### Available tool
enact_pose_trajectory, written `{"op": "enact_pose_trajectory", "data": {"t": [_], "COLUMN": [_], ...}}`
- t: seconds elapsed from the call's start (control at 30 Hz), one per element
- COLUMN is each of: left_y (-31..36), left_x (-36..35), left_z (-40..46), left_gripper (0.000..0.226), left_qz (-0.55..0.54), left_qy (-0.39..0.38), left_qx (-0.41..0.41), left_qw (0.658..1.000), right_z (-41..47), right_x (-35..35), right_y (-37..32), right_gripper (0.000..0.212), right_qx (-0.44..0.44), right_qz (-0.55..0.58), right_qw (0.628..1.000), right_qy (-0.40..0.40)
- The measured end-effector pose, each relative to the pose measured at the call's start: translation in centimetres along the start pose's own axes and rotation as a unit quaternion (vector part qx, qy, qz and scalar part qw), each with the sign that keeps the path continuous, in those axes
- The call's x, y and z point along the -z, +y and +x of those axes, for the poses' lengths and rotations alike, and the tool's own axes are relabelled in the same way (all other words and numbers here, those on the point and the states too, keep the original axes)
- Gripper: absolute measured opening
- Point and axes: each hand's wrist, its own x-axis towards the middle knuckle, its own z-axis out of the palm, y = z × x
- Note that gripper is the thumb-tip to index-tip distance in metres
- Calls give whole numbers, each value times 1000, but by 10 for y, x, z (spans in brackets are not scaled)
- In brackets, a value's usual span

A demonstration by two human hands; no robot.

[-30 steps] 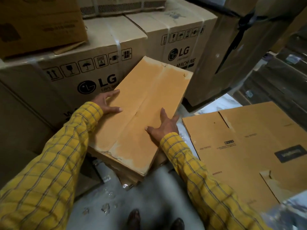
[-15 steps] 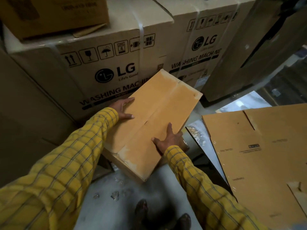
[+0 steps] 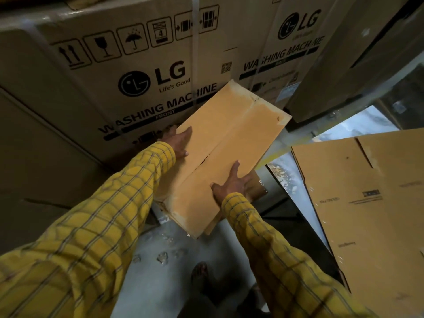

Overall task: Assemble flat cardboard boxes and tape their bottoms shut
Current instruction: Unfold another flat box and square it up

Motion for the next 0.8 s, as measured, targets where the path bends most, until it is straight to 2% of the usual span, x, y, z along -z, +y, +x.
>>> {"op": "enact_pose_trajectory", "data": {"t": [0.2,0.4,0.57,0.8], "left_y": [24,74,154,291], "left_x": [5,-12,-39,-102], "left_z": [-16,-36,-47,-65], "left_gripper": [86,73,74,84], "left_qz": [42,51,68,115], "left_qy": [-11,19,31,-30], "left_qx": [8,-75,-195,-297], "left_qw": [999,996,978,948], "right_z": [-1,-14,-24,-36], "right_x": [11,50,106,184], "right_y": [6,22,71,196], "right_gripper": [118,108,103,96], "right_qx": [15,56,82,-20], "right_qz": [0,41,81,150], "right_qw": [999,996,993,982], "right_qy": [-33,-54,13,115]}}
